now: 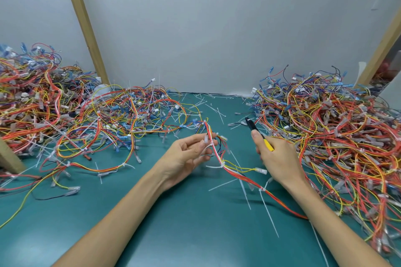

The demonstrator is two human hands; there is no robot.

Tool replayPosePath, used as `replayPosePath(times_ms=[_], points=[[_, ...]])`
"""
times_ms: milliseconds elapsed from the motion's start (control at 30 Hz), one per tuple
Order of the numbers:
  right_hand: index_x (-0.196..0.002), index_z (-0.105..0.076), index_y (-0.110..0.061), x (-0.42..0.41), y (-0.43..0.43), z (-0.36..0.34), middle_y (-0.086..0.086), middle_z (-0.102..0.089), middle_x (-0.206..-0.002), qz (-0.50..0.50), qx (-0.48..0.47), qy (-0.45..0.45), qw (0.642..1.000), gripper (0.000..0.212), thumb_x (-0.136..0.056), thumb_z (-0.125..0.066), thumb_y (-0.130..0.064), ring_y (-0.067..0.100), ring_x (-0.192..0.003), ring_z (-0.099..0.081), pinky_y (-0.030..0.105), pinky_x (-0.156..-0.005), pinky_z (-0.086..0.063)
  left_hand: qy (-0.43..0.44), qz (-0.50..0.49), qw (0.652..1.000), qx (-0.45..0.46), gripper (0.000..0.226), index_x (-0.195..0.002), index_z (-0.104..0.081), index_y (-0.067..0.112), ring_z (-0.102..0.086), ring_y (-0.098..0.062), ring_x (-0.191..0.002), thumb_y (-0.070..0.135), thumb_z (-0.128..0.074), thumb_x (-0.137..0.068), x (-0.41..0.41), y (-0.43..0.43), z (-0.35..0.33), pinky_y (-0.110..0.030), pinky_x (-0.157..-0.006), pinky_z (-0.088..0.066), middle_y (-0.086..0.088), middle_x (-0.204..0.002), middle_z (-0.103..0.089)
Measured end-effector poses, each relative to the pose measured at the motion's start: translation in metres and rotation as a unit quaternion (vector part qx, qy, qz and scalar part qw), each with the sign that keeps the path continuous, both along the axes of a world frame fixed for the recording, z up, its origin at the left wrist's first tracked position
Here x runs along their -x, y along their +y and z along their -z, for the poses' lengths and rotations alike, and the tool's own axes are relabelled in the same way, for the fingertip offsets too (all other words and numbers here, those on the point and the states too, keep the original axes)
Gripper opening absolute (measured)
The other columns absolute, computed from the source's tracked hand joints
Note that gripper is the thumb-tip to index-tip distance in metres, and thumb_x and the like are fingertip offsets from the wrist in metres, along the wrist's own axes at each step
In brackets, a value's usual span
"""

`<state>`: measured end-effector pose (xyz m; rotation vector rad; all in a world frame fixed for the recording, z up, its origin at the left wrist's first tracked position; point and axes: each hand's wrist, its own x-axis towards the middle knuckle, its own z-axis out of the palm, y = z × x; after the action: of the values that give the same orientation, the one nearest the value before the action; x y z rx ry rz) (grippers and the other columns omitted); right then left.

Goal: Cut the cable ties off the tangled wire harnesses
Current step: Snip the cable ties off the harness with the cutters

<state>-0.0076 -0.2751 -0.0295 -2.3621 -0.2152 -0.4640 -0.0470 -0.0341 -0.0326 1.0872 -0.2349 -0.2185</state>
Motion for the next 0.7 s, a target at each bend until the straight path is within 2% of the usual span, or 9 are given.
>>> replayPosePath(times_ms=[67,133,200,300,367,467,533,633,700], points=[[-0.062,-0.052,-0.004,0.001,0.001,0.0,0.009,-0.057,-0.054,-0.001,0.013,-0.006,1.0,0.081,-0.084,-0.03,-0.079,0.031,-0.061,-0.055,0.044,-0.066,-0.05,0.007,-0.005,1.0,-0.008,0.049,-0.102,-0.077,0.015,-0.064,-0.006,-0.075,0.037,-0.09,-0.059,0.0,-0.001,0.002,-0.018,-0.072,-0.054,0.001,-0.095,-0.073],[-0.06,-0.05,-0.006,0.003,0.002,-0.001,0.006,-0.053,-0.051,0.001,0.03,-0.016,0.999,0.077,-0.083,-0.03,-0.076,0.029,-0.059,-0.052,0.043,-0.062,-0.046,-0.007,-0.028,0.999,-0.031,0.024,-0.092,-0.078,0.017,-0.061,-0.007,-0.067,0.024,-0.085,-0.07,0.0,-0.002,0.002,-0.019,-0.07,-0.052,0.003,-0.083,-0.071],[-0.058,-0.046,-0.009,0.005,0.004,0.0,0.003,-0.048,-0.049,0.004,0.044,-0.026,0.999,0.074,-0.082,-0.03,-0.077,0.027,-0.056,-0.049,0.04,-0.055,-0.039,-0.058,-0.095,0.987,-0.115,0.009,-0.083,-0.071,0.017,-0.055,-0.008,-0.06,0.017,-0.078,-0.077,0.0,-0.002,0.003,-0.019,-0.066,-0.048,0.005,-0.073,-0.065],[-0.056,-0.039,-0.015,0.007,0.005,0.001,0.0,-0.044,-0.047,0.006,0.064,-0.039,0.997,0.068,-0.082,-0.03,-0.077,0.024,-0.054,-0.047,0.037,-0.051,-0.032,-0.133,-0.166,0.956,-0.204,0.018,-0.086,-0.059,0.016,-0.051,-0.009,-0.062,0.009,-0.075,-0.08,0.0,-0.003,0.004,-0.017,-0.061,-0.043,0.011,-0.075,-0.06],[-0.058,-0.04,-0.015,0.007,0.005,0.003,-0.001,-0.046,-0.049,0.01,0.078,-0.045,0.996,0.069,-0.082,-0.028,-0.078,0.026,-0.056,-0.05,0.037,-0.052,-0.036,-0.171,-0.148,0.947,-0.23,0.012,-0.09,-0.061,0.014,-0.051,-0.01,-0.067,0.003,-0.065,-0.089,0.0,-0.003,0.004,-0.02,-0.063,-0.046,0.012,-0.08,-0.061],[-0.062,-0.044,-0.015,0.006,0.003,0.007,-0.003,-0.048,-0.051,0.022,0.103,-0.059,0.993,0.069,-0.082,-0.027,-0.079,0.028,-0.058,-0.051,0.036,-0.052,-0.037,-0.205,-0.118,0.917,-0.32,0.027,-0.094,-0.067,0.011,-0.06,-0.007,-0.076,-0.011,-0.052,-0.092,0.001,-0.001,0.002,-0.019,-0.075,-0.048,0.013,-0.081,-0.067],[-0.064,-0.048,-0.016,0.004,0.0,0.009,-0.004,-0.05,-0.053,0.033,0.125,-0.069,0.989,0.068,-0.083,-0.027,-0.079,0.026,-0.058,-0.05,0.034,-0.05,-0.032,-0.249,-0.14,0.872,-0.397,0.035,-0.098,-0.068,0.015,-0.065,-0.004,-0.085,-0.015,-0.052,-0.089,0.001,0.002,0.0,-0.016,-0.08,-0.046,0.011,-0.089,-0.071],[-0.063,-0.046,-0.018,0.002,-0.003,0.01,-0.008,-0.048,-0.054,0.047,0.134,-0.08,0.987,0.065,-0.083,-0.029,-0.078,0.022,-0.056,-0.049,0.029,-0.048,-0.025,-0.343,-0.206,0.775,-0.49,0.041,-0.111,-0.065,0.02,-0.058,-0.002,-0.091,-0.007,-0.068,-0.08,0.002,0.006,0.0,-0.009,-0.084,-0.039,0.011,-0.108,-0.064],[-0.063,-0.045,-0.02,0.001,-0.004,0.011,-0.009,-0.048,-0.055,0.047,0.124,-0.083,0.988,0.063,-0.084,-0.03,-0.077,0.02,-0.056,-0.049,0.027,-0.047,-0.025,-0.377,-0.213,0.73,-0.529,0.051,-0.118,-0.063,0.025,-0.054,-0.007,-0.103,-0.001,-0.075,-0.076,0.001,0.008,0.001,-0.019,-0.095,-0.039,0.005,-0.12,-0.054]])
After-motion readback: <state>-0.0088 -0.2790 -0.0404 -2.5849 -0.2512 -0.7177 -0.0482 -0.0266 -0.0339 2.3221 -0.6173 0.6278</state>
